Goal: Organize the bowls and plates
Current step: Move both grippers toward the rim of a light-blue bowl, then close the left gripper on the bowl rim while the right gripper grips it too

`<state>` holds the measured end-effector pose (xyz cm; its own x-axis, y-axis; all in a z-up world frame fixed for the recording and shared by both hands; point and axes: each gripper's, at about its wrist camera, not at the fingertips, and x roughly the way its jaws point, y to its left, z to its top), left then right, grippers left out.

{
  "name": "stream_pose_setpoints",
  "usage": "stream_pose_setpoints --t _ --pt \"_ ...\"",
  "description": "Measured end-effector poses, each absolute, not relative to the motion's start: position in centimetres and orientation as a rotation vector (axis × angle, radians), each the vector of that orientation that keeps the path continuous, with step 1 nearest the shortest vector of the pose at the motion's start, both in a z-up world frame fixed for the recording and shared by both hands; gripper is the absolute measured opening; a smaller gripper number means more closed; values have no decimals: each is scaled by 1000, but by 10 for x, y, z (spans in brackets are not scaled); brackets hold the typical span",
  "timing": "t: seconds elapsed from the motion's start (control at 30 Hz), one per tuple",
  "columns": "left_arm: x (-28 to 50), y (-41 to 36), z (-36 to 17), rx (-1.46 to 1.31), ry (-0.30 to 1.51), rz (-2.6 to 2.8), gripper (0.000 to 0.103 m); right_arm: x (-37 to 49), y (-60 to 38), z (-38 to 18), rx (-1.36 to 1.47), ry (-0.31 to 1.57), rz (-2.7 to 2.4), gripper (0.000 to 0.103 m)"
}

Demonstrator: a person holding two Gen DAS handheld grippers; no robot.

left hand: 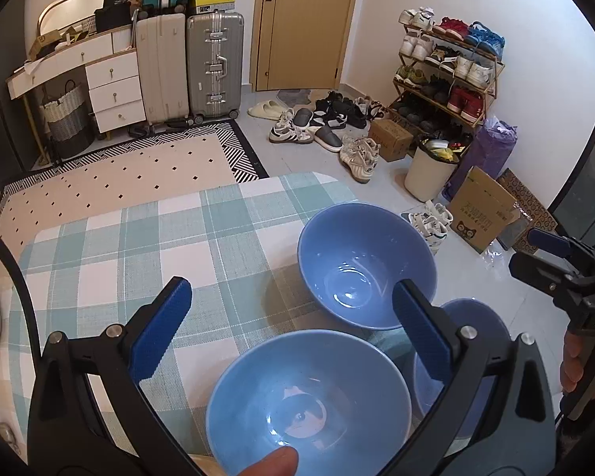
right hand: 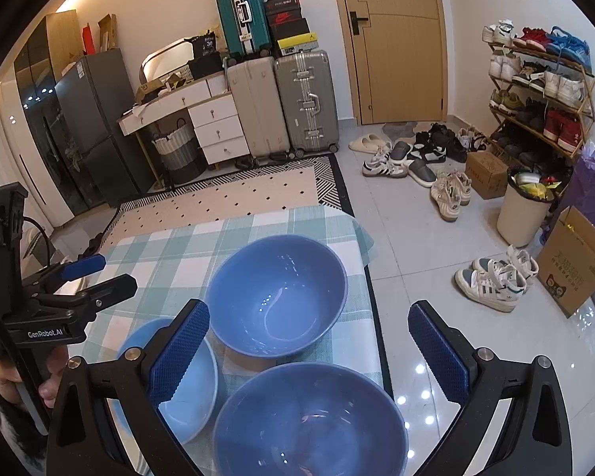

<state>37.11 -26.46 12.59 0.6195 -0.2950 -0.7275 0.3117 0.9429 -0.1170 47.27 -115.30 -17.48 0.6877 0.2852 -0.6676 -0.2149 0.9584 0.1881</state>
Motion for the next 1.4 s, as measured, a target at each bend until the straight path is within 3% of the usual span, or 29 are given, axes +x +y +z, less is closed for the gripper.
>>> stream_pose_setpoints --t 0.8,0.9,0.97,1.07,1.13,1.23,1.3,1.4 --pt "456 -298 42 49 978 -331 100 551 -1142 -252 114 946 272 101" --pt "462 -302 32 45 996 -345 98 556 -1142 -261 113 970 277 92" --pt "465 -304 26 44 1007 -351 93 561 -1142 -268 118 995 275 81" --pt "468 -307 18 40 1022 -369 87 563 -1143 -273 116 1003 278 76" --pt "470 -310 15 42 1034 -382 75 564 -1143 -275 113 1007 280 75" --pt "474 -314 6 38 1070 -403 62 567 -1142 -280 120 1024 291 63" --pt "475 -315 2 31 1078 -413 58 568 -1141 -282 112 1028 288 61" --pt "475 -318 -3 30 1080 -424 51 569 -1140 -286 103 1035 284 47"
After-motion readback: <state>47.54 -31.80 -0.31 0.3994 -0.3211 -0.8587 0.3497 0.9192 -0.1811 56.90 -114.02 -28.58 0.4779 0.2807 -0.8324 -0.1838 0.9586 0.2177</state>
